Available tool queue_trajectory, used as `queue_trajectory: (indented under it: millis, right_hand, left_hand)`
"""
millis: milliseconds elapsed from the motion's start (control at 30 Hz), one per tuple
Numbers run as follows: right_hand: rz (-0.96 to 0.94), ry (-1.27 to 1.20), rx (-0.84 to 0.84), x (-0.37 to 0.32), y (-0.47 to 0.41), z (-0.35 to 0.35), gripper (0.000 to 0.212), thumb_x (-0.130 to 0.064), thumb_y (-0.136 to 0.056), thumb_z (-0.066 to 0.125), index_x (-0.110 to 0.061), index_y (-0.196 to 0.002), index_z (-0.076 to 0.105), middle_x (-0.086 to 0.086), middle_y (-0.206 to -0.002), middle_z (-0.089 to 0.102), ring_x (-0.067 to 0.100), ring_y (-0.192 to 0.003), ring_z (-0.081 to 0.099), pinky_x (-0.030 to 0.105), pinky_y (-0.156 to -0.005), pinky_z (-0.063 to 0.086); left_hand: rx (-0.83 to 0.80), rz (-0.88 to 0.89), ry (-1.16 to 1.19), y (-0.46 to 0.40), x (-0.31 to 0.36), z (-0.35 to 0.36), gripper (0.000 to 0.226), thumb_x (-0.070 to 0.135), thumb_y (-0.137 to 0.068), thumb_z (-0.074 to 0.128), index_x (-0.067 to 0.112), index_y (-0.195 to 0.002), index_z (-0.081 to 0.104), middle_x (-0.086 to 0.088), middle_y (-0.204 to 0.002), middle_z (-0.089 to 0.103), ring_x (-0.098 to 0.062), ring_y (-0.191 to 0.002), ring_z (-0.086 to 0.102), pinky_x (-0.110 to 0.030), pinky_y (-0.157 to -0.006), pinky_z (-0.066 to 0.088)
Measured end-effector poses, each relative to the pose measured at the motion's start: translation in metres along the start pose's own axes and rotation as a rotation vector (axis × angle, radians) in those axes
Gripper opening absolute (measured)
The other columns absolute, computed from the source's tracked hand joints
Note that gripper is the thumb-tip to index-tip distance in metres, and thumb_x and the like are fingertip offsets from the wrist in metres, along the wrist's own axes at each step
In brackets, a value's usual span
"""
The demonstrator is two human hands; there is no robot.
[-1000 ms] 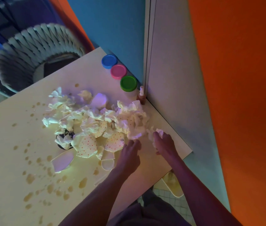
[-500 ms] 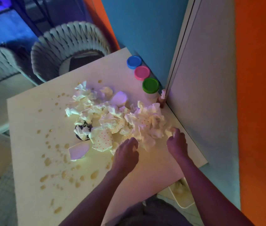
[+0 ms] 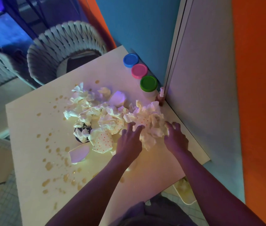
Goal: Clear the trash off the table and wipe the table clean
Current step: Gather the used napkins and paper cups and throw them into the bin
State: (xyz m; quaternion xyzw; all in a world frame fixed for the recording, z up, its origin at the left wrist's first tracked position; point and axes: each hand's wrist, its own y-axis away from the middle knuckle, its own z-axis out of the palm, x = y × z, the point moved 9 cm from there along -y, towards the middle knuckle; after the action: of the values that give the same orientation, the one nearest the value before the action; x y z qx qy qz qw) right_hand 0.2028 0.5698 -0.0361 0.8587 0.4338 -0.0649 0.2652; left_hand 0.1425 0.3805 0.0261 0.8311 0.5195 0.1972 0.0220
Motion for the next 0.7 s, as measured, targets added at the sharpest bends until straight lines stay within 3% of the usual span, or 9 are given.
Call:
queue_trajectory:
  millis: [100,233,400,533,633,700]
  right_hand:
    - [0.015,0.012,-0.015,0.005,0.001,0.004,0.038,-0.017,-0.094,0.057,-0.030,-0.129,0.058,0.004,-0.129,0.045,0.033,-0.095,0.065,0.033,-0.072,0.040]
    - [0.074,-0.052,-0.030,0.013,0.004,0.009,0.027,-0.021,-0.094,0.052,-0.020,-0.119,0.063,0.011,-0.119,0.053,0.036,-0.098,0.063,0.033,-0.074,0.041]
    - [0.165,-0.239,-0.094,0.024,0.008,0.020,0.020,-0.035,-0.093,0.047,-0.019,-0.090,0.058,0.013,-0.105,0.060,0.033,-0.086,0.058,0.035,-0.075,0.044]
    - [0.155,-0.290,-0.066,0.021,0.010,0.017,0.031,-0.049,-0.089,0.057,-0.018,-0.087,0.060,0.009,-0.095,0.064,0.031,-0.085,0.061,0.033,-0.070,0.044]
    - [0.134,-0.320,-0.029,0.014,0.011,0.009,0.019,-0.028,-0.084,0.061,-0.017,-0.071,0.052,0.007,-0.080,0.063,0.031,-0.074,0.056,0.034,-0.062,0.043]
    - [0.114,-0.335,-0.019,0.008,0.009,0.006,0.011,-0.015,-0.081,0.059,-0.015,-0.073,0.050,0.007,-0.078,0.061,0.033,-0.074,0.054,0.034,-0.062,0.041]
  left_hand:
    - [-0.069,-0.008,-0.117,-0.011,0.007,0.009,0.068,0.031,-0.090,0.067,0.036,-0.148,0.032,-0.004,-0.158,0.024,-0.035,-0.121,0.050,-0.040,-0.073,0.053]
    - [-0.128,-0.029,-0.215,-0.022,0.006,0.021,0.074,0.045,-0.091,0.065,0.032,-0.151,0.024,-0.009,-0.160,0.021,-0.037,-0.128,0.043,-0.042,-0.082,0.053]
    - [-0.136,0.001,-0.310,-0.031,0.006,0.027,0.070,0.039,-0.093,0.061,0.023,-0.152,0.027,-0.011,-0.143,0.040,-0.034,-0.121,0.048,-0.040,-0.078,0.050]
    - [-0.129,-0.007,-0.301,-0.034,0.008,0.028,0.047,0.025,-0.091,0.059,0.016,-0.136,0.046,-0.008,-0.126,0.051,-0.032,-0.112,0.053,-0.038,-0.067,0.045]
    - [-0.117,0.011,-0.229,-0.033,0.008,0.027,0.035,0.017,-0.089,0.058,0.015,-0.124,0.053,-0.005,-0.117,0.056,-0.030,-0.106,0.056,-0.037,-0.063,0.046]
    - [-0.090,0.008,-0.125,-0.031,0.006,0.023,0.027,0.014,-0.088,0.057,0.014,-0.115,0.057,-0.003,-0.111,0.059,-0.028,-0.102,0.057,-0.037,-0.063,0.049]
